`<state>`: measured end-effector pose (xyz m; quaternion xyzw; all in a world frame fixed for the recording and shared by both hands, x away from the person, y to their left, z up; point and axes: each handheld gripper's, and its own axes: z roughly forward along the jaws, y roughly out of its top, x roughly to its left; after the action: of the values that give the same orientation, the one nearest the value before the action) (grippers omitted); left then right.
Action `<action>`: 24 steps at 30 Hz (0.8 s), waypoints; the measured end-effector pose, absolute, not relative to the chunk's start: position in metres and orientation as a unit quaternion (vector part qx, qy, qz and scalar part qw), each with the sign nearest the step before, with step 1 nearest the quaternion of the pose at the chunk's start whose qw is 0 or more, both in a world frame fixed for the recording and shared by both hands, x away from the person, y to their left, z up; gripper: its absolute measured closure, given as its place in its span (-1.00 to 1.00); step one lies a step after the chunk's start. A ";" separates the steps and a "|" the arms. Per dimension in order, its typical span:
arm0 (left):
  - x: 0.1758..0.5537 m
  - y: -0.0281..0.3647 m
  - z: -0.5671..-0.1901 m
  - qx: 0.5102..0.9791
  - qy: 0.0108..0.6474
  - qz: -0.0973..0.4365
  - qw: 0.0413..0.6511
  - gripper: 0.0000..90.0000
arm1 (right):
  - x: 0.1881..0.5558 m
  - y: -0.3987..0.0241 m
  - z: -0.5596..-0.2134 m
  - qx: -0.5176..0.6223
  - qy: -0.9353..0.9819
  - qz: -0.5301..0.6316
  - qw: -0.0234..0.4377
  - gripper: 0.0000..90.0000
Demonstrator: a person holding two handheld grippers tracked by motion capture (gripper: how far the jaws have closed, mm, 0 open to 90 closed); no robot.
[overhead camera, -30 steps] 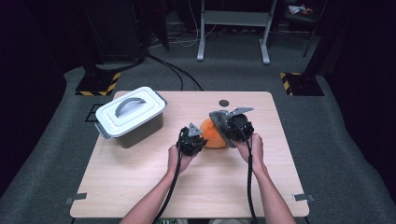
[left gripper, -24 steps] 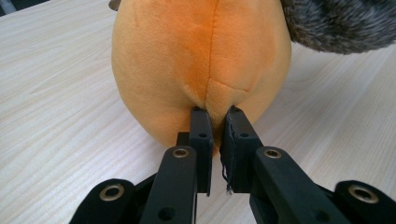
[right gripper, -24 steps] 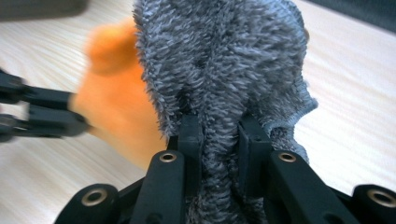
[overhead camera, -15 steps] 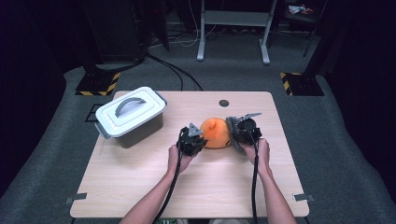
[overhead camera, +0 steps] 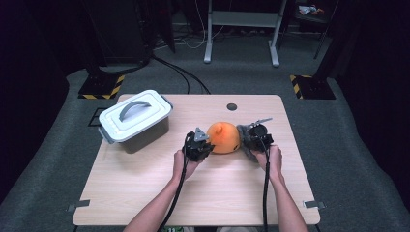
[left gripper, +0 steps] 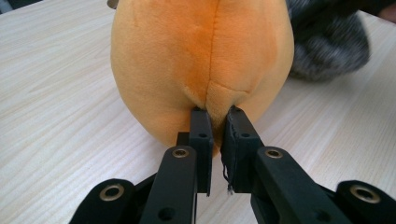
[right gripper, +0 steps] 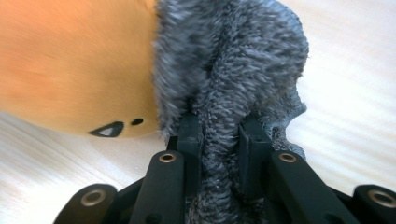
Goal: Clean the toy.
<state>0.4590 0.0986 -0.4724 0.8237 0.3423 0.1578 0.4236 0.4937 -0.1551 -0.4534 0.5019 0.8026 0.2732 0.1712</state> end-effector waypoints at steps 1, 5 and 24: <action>0.459 0.099 -0.472 0.826 0.339 0.161 0.421 0.83 | 0.492 -0.155 -0.446 0.501 0.800 0.283 0.172 0.65; 0.459 0.099 -0.473 0.826 0.338 0.159 0.422 0.83 | 0.486 -0.148 -0.419 0.480 0.793 0.321 0.193 0.65; 0.458 0.104 -0.480 0.811 0.355 0.147 0.441 0.04 | 0.498 -0.129 -0.430 0.472 0.806 0.303 0.189 0.66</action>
<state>0.4577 0.1039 -0.4795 0.8110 0.3546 0.1471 0.4415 0.4982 -0.1289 -0.4297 0.4724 0.8058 0.3033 0.1886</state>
